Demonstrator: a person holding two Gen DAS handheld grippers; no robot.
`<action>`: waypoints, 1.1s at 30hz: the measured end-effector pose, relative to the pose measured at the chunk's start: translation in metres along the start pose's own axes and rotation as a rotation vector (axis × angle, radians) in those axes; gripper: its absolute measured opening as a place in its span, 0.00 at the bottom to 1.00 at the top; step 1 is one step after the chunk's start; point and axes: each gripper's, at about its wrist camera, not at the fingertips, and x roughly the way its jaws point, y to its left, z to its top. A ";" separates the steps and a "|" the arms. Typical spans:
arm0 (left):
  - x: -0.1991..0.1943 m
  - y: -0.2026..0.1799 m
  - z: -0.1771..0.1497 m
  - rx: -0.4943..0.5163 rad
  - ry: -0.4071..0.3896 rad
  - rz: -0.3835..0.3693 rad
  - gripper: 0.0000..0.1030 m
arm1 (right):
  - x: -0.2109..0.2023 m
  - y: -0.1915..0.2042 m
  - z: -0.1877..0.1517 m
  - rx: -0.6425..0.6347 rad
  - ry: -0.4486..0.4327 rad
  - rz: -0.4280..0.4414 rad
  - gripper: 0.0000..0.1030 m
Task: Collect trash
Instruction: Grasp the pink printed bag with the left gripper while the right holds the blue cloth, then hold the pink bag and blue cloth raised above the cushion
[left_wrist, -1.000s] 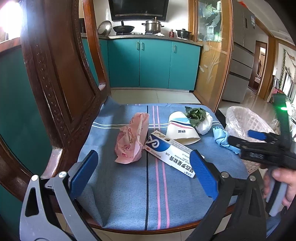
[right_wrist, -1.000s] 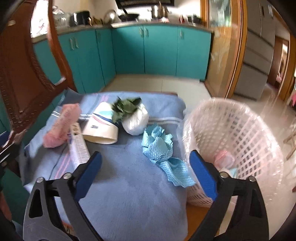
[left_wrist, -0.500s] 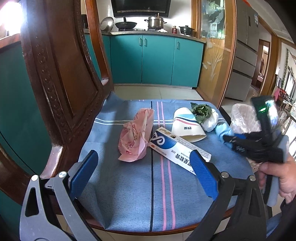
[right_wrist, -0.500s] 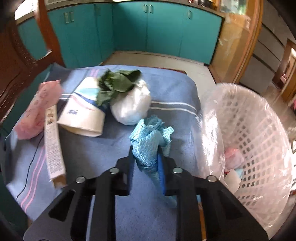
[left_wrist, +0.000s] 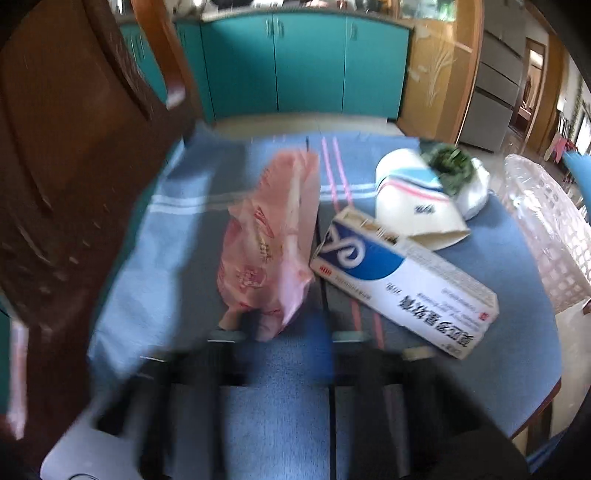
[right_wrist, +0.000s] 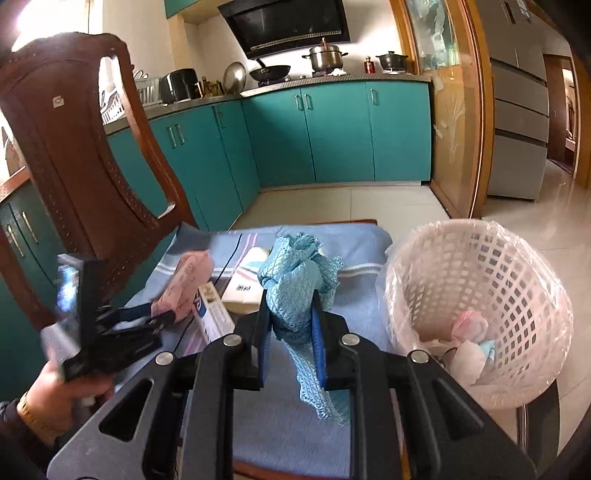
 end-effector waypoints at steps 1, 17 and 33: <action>-0.003 0.003 0.000 -0.018 -0.006 -0.009 0.07 | -0.001 -0.002 -0.001 0.002 -0.002 0.002 0.19; -0.154 -0.029 -0.035 -0.002 -0.336 -0.150 0.06 | -0.019 0.009 -0.010 -0.035 -0.043 0.038 0.19; -0.141 -0.030 -0.033 0.003 -0.269 -0.160 0.06 | -0.010 0.016 -0.013 -0.057 -0.019 0.028 0.19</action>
